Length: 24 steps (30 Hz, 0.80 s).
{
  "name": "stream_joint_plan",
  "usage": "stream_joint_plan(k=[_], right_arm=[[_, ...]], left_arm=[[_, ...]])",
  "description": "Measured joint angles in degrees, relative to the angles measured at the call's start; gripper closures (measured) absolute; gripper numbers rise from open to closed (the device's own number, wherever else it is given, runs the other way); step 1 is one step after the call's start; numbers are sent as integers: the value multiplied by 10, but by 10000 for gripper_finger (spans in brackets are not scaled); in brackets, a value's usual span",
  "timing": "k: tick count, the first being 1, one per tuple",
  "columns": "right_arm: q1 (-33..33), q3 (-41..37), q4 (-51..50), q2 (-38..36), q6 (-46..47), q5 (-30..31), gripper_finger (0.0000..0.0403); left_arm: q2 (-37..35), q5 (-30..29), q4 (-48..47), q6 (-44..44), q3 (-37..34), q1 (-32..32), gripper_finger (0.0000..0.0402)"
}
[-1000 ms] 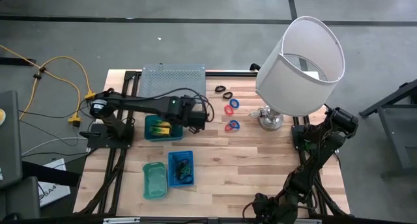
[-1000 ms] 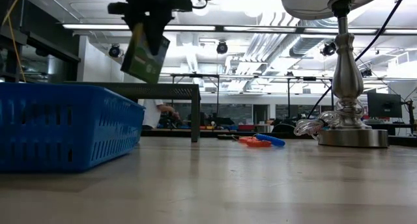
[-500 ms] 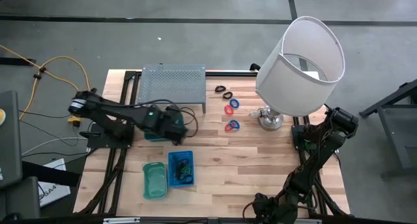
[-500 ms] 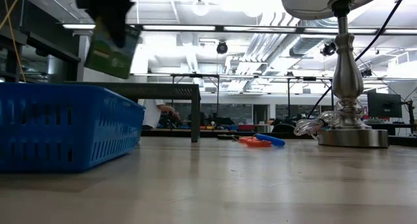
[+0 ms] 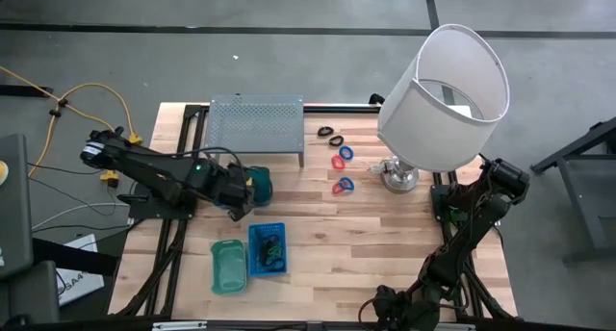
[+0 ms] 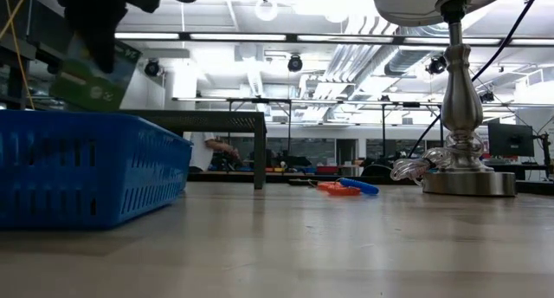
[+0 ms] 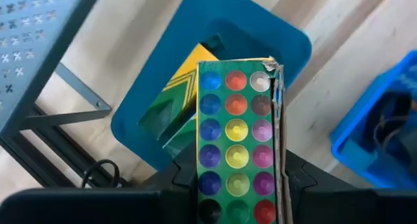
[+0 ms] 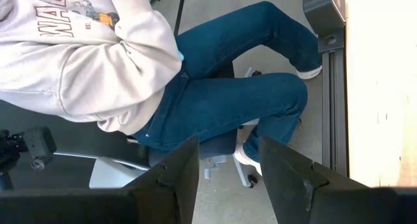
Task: Pick & Place Office Desk Supplies
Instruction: Put the crayon box into the top blue bin
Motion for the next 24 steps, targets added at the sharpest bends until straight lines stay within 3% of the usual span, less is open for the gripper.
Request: stream_joint_plan(k=[13, 24], right_arm=[[0, 0, 0, 0, 0, 0, 257], [0, 0, 0, 0, 0, 0, 257]], left_arm=[[0, 62, -3, 33, -33, 0, 300], [0, 59, 32, 69, -68, 27, 300]])
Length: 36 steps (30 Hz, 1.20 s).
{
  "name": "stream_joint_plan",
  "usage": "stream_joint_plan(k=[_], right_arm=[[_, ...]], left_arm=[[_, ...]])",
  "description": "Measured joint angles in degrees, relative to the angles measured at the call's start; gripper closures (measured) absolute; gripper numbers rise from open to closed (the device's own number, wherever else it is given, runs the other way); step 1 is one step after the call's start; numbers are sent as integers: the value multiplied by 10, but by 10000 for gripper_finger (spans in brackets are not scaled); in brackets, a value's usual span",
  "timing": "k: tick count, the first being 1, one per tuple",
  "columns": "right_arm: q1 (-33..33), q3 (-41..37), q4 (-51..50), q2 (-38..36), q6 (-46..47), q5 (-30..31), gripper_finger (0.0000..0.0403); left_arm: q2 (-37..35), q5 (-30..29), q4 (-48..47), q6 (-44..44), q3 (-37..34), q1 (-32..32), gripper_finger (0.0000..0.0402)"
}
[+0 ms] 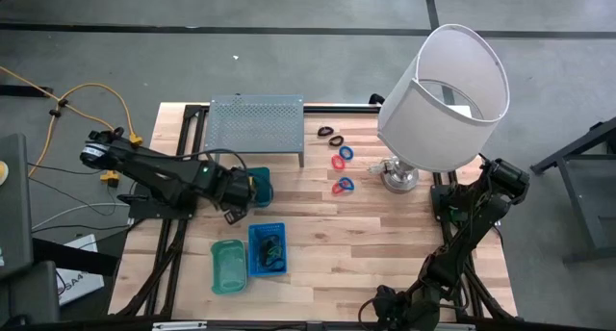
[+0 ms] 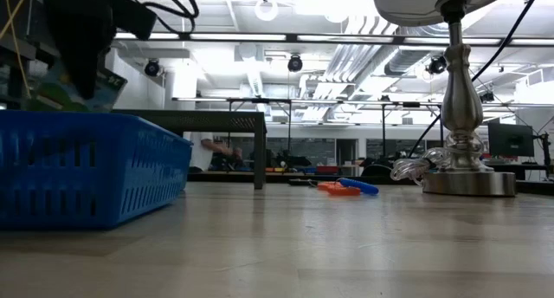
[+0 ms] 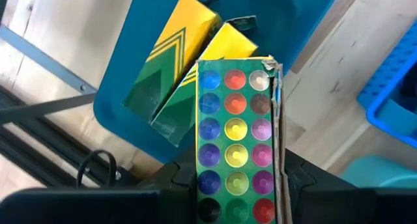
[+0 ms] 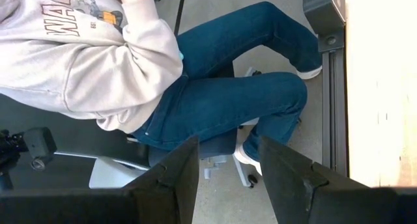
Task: Pick & Place Office Desk Supplies
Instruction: Put the crayon box into the top blue bin
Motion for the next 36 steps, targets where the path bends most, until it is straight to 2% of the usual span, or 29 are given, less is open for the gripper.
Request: stream_joint_plan(k=[12, 20, 26, 36], right_arm=[[0, 0, 0, 0, 0, 0, 257], [0, 0, 0, 0, 0, 0, 257], [0, 0, 0, 0, 0, 0, 257], [0, 0, 0, 0, 0, 0, 257]], left_arm=[[0, 2, 15, 73, -9, 43, 300], [4, 2, 10, 141, -12, 47, 300], [50, 10, -3, 151, -13, 52, 300], [119, 41, 20, 235, -13, 94, 300]])
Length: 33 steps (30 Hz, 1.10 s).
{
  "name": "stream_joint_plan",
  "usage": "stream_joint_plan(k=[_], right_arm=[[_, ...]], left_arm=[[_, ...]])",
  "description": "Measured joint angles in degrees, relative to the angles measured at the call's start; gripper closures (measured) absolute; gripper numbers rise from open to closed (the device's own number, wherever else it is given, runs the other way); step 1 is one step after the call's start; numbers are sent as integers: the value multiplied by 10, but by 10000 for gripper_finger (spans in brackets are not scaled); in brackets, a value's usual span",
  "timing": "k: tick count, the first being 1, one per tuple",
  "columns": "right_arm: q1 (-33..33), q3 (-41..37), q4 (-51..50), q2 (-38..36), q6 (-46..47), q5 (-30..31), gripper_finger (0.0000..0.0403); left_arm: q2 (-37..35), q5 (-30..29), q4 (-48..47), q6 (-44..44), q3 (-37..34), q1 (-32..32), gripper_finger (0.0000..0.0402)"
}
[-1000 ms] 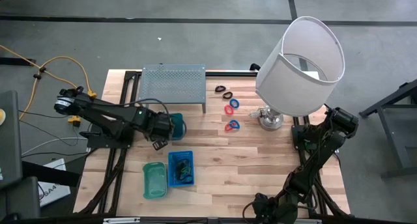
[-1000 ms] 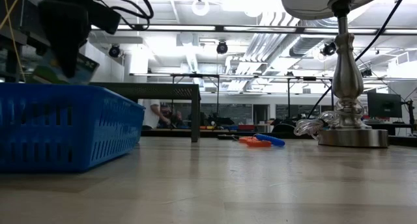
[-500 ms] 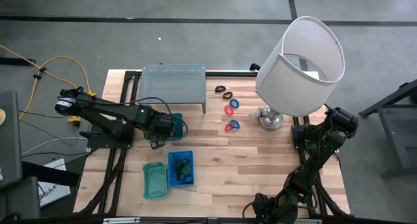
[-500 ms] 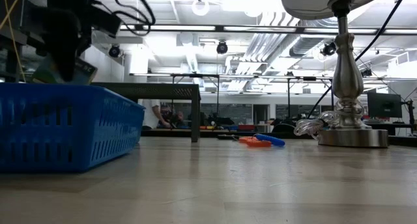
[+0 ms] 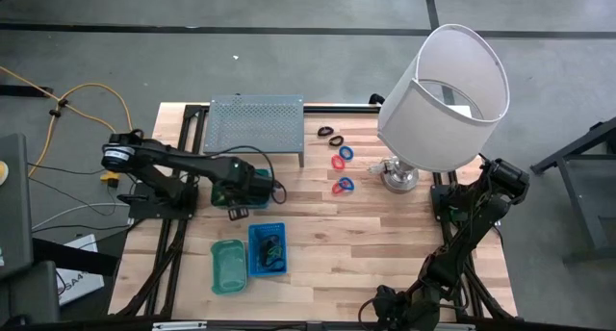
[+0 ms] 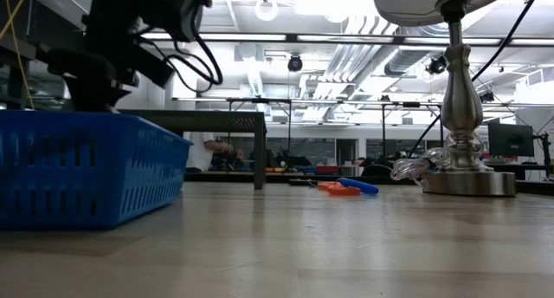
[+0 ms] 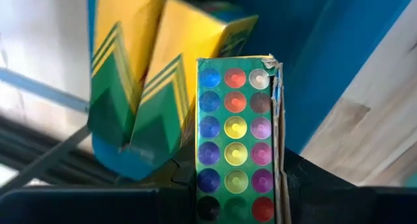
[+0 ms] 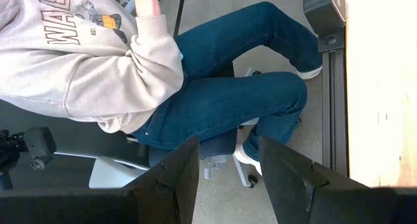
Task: Pick & Place Office Desk Supplies
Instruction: Put the crayon box into the top blue bin, then put the bottom orange spring keychain into the green bin
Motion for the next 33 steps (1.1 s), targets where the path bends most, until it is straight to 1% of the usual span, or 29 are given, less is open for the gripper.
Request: stream_joint_plan(k=[5, 7, 13, 20, 26, 33], right_arm=[[0, 0, 0, 0, 0, 0, 257], [0, 0, 0, 0, 0, 0, 257], [0, 0, 0, 0, 0, 0, 257], [0, 0, 0, 0, 0, 0, 257], [0, 0, 0, 0, 0, 0, 257], [0, 0, 0, 0, 0, 0, 257]], left_arm=[[4, 11, 26, 40, 0, 14, 299], [4, 10, 29, 49, 1, 16, 293], [4, 10, 28, 53, 1, 16, 256], [4, 8, 46, 83, 2, 16, 214], [4, 4, 80, 117, 2, 16, 208], [4, -2, 84, 121, 6, 16, 208]])
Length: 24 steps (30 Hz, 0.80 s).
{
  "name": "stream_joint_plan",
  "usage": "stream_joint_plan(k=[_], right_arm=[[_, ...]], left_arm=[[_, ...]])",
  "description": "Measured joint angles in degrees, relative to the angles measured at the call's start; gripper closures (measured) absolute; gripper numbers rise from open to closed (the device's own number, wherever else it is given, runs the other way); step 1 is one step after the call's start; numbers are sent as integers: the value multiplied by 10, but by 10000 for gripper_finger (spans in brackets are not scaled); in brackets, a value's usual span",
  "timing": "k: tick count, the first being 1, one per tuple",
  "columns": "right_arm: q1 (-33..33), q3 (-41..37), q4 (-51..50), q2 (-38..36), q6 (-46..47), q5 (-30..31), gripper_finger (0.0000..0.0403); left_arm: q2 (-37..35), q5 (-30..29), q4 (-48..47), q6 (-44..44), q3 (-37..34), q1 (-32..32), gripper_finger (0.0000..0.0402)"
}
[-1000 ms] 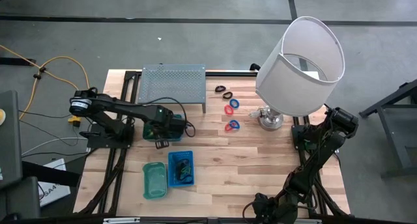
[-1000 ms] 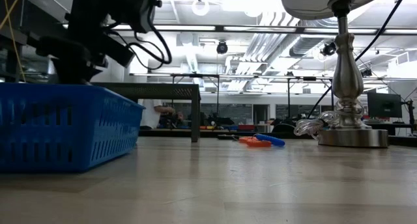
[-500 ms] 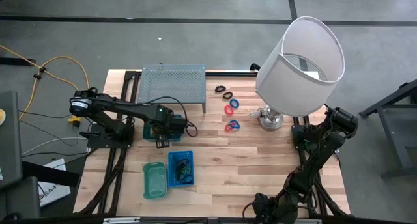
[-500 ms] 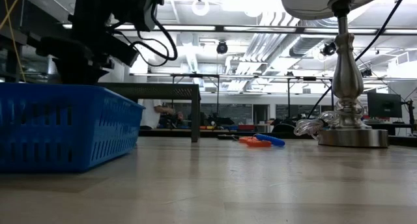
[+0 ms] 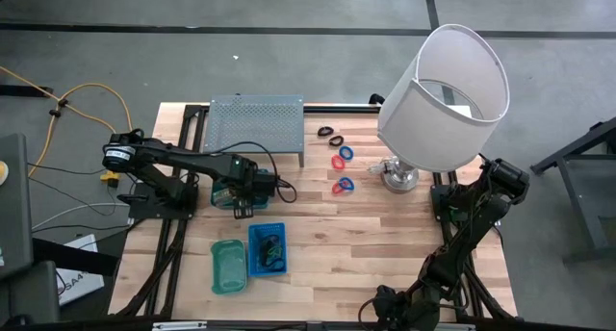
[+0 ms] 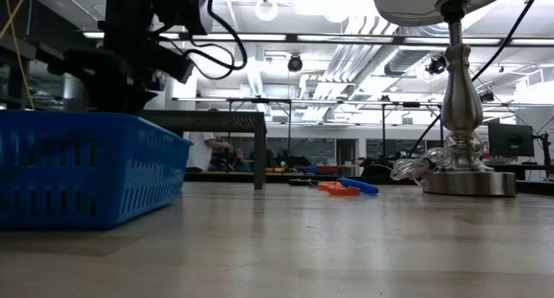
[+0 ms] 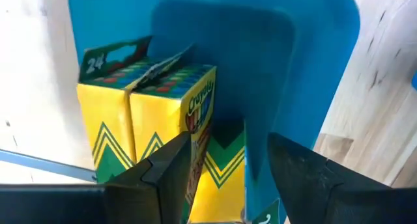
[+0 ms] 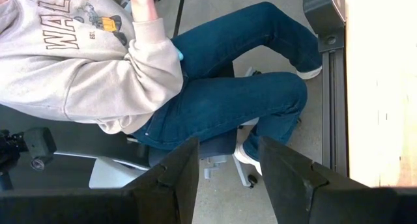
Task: Pick & Place Office Desk Supplies
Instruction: Put the bottom orange spring keychain into the green bin
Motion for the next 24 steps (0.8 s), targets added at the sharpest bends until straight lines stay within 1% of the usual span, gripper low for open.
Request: stream_joint_plan(k=[5, 13, 17, 21, 24], right_arm=[[0, 0, 0, 0, 0, 0, 257], [0, 0, 0, 0, 0, 0, 257], [0, 0, 0, 0, 0, 0, 257], [0, 0, 0, 0, 0, 0, 257], [0, 0, 0, 0, 0, 0, 257]], left_arm=[[0, -4, -5, 18, 32, 0, 208], [-30, -18, -56, 25, 109, -3, 208], [-48, -19, -56, 15, 116, -15, 208], [-49, -21, -53, 4, 116, -31, 208], [-48, -22, -27, 4, 116, -44, 208]])
